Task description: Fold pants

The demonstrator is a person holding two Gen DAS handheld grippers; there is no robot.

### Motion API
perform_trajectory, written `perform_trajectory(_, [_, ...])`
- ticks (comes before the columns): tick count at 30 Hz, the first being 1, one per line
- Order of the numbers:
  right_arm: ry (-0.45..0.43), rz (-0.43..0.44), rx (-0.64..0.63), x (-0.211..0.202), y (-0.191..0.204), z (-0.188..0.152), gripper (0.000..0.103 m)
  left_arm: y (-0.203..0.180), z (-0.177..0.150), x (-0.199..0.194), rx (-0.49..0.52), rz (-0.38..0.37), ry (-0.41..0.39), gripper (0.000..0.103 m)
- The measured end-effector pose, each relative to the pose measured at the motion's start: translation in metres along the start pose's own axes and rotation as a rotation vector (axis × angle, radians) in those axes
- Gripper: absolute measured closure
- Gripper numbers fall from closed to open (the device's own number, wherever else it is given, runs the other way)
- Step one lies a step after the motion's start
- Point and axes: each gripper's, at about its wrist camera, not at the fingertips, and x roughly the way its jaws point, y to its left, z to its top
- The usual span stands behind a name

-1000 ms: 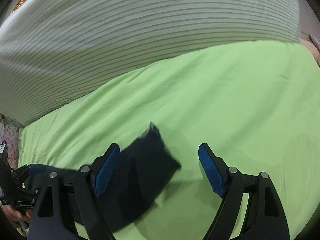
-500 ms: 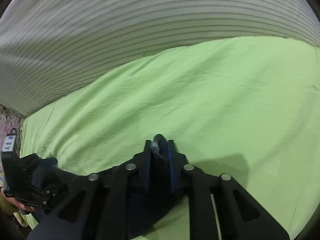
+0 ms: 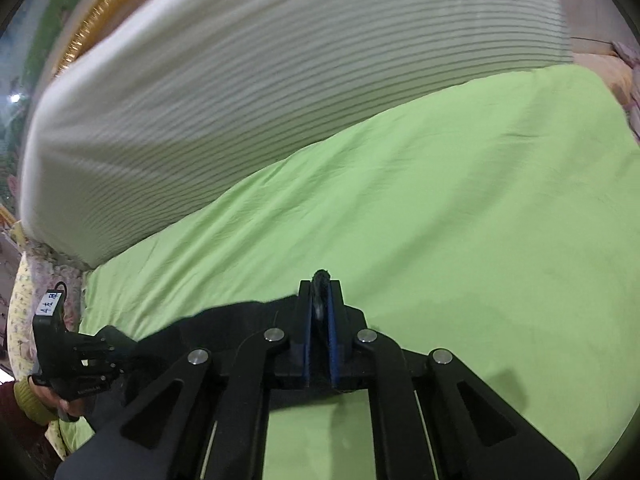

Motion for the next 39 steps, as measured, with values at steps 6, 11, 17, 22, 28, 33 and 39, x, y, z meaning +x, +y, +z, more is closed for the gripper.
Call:
perform_trajectory(6, [-0.034, 0.069, -0.014, -0.034, -0.001, -0.033, 0.096, -0.019, -0.039, -0.034, 0.007, -0.031, -0.03, 0.096])
perform_trajectory(11, [-0.039, 0.085, -0.011, -0.061, -0.011, -0.074, 0.096, -0.046, -0.05, -0.038, -0.003, -0.045, -0.032, 0.096])
perform_trajectory(17, [-0.012, 0.076, 0.009, -0.087, -0.028, -0.121, 0.096, -0.072, -0.092, -0.056, -0.01, -0.08, -0.025, 0.096])
perform_trajectory(22, [0.012, 0.047, 0.012, -0.097, -0.033, -0.153, 0.096, -0.082, -0.11, -0.063, -0.018, -0.101, -0.023, 0.096])
perform_trajectory(28, [0.006, 0.034, 0.034, -0.116, -0.033, -0.178, 0.096, -0.097, -0.129, -0.066, -0.011, -0.134, -0.017, 0.096])
perform_trajectory(33, [0.029, -0.002, 0.014, -0.122, -0.03, -0.193, 0.096, -0.106, -0.144, -0.062, -0.002, -0.149, 0.002, 0.096])
perform_trajectory(39, [0.04, -0.033, 0.029, -0.123, -0.033, -0.204, 0.096, -0.118, -0.161, -0.053, 0.047, -0.141, 0.024, 0.096])
